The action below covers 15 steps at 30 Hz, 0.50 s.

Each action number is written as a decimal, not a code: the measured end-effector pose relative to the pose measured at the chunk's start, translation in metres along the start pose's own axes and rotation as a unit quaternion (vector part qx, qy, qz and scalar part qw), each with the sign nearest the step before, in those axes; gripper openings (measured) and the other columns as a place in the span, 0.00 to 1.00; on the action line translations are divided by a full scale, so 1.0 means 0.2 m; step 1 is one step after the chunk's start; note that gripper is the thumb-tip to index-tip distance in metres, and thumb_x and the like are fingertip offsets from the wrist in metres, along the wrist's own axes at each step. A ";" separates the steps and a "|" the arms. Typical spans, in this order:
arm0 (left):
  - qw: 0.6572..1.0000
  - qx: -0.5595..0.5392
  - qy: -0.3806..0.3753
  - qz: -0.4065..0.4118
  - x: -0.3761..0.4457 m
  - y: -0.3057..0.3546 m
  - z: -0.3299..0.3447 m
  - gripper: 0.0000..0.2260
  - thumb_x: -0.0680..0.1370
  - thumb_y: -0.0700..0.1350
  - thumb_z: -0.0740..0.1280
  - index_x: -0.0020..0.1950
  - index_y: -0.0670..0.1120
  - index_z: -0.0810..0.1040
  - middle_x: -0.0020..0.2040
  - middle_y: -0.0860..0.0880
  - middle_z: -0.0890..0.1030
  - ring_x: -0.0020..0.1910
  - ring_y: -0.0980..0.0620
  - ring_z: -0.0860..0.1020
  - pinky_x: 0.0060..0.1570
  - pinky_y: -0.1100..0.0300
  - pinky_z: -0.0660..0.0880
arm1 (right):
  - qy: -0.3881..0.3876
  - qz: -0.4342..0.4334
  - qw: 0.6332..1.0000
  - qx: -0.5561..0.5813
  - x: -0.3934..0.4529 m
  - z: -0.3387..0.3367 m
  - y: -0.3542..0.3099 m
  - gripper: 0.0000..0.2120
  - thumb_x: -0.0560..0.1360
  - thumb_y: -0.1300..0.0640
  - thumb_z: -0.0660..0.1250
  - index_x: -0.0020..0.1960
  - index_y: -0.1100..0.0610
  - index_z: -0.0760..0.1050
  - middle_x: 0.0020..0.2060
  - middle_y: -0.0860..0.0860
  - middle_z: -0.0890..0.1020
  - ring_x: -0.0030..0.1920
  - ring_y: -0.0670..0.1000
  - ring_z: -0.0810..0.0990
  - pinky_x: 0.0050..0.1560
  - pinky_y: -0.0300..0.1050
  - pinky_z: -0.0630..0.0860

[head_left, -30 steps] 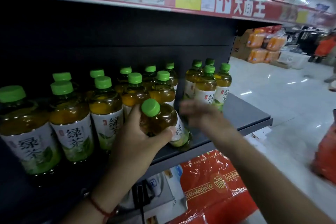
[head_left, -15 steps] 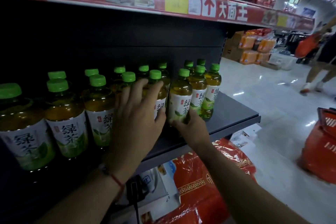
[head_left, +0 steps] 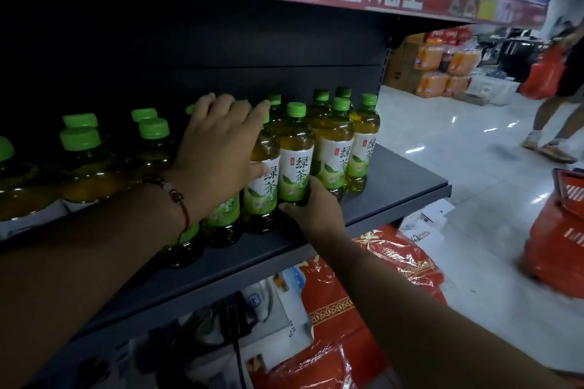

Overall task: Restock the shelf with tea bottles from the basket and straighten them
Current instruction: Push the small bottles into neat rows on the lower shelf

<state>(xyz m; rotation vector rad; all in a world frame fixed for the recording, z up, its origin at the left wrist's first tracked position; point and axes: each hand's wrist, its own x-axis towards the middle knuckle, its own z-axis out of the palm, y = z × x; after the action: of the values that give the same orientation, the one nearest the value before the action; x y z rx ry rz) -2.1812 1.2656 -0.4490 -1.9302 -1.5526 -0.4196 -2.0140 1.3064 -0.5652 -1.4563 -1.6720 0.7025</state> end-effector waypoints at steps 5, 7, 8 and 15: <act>1.000 -0.003 -0.005 -0.004 -0.02 0.06 0.00 0.41 0.68 0.55 0.73 0.76 0.43 0.60 0.72 0.41 0.67 0.70 0.40 0.64 0.71 0.45 0.56 | -0.006 0.008 1.000 -0.016 0.01 0.01 -0.01 0.27 0.72 0.54 0.75 0.68 0.51 0.70 0.63 0.49 0.80 0.64 0.52 0.77 0.63 0.51 0.74; 1.000 -0.006 0.004 0.011 -0.02 0.10 0.00 0.40 0.68 0.53 0.72 0.76 0.44 0.61 0.74 0.40 0.63 0.71 0.39 0.63 0.71 0.43 0.57 | -0.044 0.007 0.998 -0.033 0.01 -0.01 -0.02 0.28 0.72 0.55 0.74 0.70 0.53 0.69 0.65 0.51 0.78 0.66 0.53 0.75 0.65 0.50 0.72; 1.000 -0.008 0.011 0.020 -0.01 0.12 0.00 0.39 0.69 0.53 0.72 0.76 0.44 0.61 0.75 0.40 0.63 0.71 0.38 0.63 0.71 0.43 0.58 | -0.069 0.007 0.997 -0.039 0.01 -0.04 -0.03 0.28 0.73 0.55 0.74 0.70 0.54 0.69 0.66 0.52 0.78 0.67 0.54 0.74 0.66 0.49 0.71; 0.999 -0.026 -0.023 0.036 0.15 0.26 -0.02 0.40 0.73 0.58 0.67 0.78 0.47 0.51 0.77 0.42 0.57 0.74 0.41 0.57 0.73 0.44 0.53 | -0.018 -0.036 0.997 -0.068 0.05 -0.42 -0.19 0.08 0.80 0.54 0.65 0.53 0.56 0.80 0.49 0.52 0.83 0.48 0.51 0.80 0.53 0.50 0.79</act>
<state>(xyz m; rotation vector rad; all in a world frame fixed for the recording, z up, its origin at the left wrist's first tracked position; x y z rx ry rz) -2.1223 1.2806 -0.4418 -2.0414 -1.5090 -0.3902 -1.9630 1.3012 -0.4873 -1.4758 -1.8215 0.5887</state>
